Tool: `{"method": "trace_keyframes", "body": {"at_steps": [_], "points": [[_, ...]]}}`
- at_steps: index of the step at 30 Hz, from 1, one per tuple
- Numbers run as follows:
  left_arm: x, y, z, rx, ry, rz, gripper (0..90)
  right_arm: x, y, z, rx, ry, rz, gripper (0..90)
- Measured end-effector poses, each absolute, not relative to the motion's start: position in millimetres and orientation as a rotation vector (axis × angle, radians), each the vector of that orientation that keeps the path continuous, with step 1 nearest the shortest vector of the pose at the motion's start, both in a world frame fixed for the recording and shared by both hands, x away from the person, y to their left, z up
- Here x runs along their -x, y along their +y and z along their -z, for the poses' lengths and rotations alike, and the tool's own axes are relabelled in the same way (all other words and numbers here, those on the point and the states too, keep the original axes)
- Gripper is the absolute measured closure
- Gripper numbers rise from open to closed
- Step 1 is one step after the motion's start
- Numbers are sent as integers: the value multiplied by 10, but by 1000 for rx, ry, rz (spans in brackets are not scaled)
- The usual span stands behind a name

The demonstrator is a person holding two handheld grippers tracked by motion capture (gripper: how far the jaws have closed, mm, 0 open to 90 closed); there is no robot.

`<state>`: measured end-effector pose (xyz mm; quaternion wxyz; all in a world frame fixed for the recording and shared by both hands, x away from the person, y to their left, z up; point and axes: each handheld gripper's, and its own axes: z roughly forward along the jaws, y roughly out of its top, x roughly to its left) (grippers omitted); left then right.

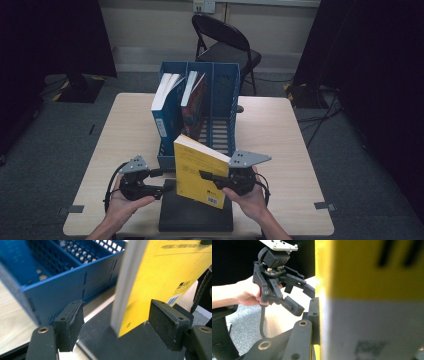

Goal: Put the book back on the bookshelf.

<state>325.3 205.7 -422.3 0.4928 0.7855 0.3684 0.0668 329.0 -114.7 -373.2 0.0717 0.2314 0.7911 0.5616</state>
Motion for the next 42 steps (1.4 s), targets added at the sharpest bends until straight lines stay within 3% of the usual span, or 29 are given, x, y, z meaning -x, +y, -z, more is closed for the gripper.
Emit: {"method": "trace_keyframes", "body": {"at_steps": [9,29,42], "points": [[-3261,2276,4317,-1908,987,-190,179,-3237,-1330,3713,-683,2417,-1681,750],[-3274,2489,4542,-1949,1124,-308,163,-3199,-1366,3680,-676,2443,-1628,753],[-3316,2535,4601,-1972,1143,-291,165,-3199,-1360,3647,-686,2425,-1629,756]]}}
